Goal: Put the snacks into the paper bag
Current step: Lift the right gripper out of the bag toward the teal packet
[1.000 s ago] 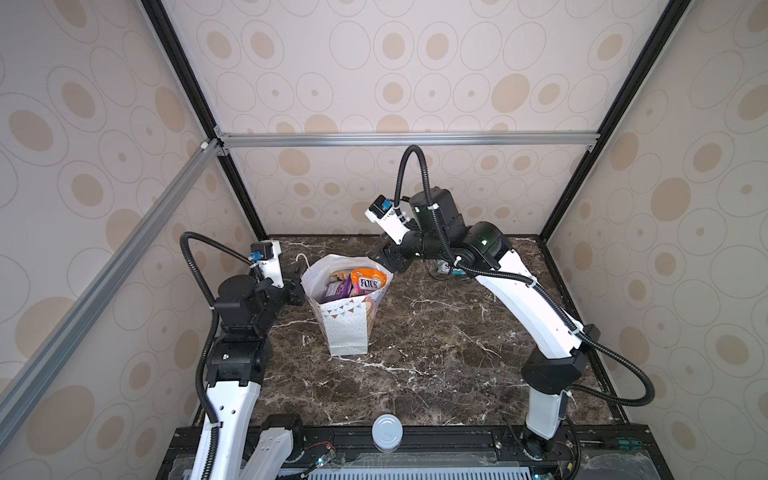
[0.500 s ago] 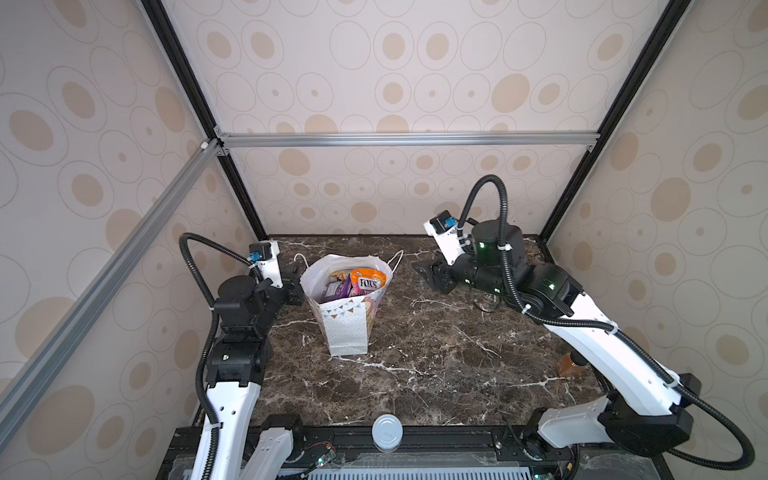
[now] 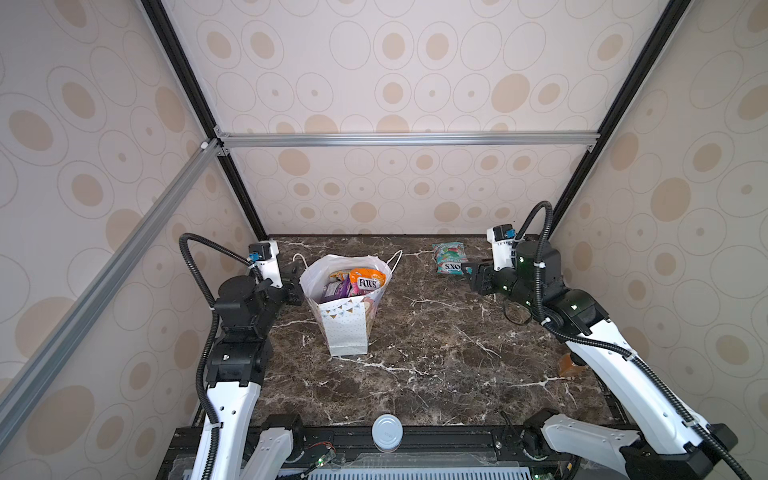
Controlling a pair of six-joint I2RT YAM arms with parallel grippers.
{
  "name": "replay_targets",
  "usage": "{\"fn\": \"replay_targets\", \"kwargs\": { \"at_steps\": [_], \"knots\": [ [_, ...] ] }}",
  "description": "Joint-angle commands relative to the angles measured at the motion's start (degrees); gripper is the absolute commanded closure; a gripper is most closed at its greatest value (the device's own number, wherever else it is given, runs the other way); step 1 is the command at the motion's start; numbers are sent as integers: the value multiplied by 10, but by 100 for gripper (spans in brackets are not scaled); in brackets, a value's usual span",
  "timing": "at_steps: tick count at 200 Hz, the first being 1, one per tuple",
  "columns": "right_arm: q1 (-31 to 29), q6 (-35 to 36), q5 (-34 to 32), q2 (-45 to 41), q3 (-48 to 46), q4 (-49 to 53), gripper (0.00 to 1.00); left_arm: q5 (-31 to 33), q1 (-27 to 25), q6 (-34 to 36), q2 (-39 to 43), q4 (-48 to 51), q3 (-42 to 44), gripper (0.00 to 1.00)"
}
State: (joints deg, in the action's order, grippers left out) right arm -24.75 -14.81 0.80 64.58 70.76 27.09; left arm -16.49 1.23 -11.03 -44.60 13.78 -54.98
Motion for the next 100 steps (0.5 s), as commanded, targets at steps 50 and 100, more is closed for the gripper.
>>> {"fn": "replay_targets", "kwargs": {
  "at_steps": [50,100],
  "knots": [
    [129,-78,120,77,-78,-107,38,-1,3,10,7,-38,-9,100],
    [152,-55,133,182,-41,-108,36,-3,3,9,7,-37,-10,100]
  ]
}}
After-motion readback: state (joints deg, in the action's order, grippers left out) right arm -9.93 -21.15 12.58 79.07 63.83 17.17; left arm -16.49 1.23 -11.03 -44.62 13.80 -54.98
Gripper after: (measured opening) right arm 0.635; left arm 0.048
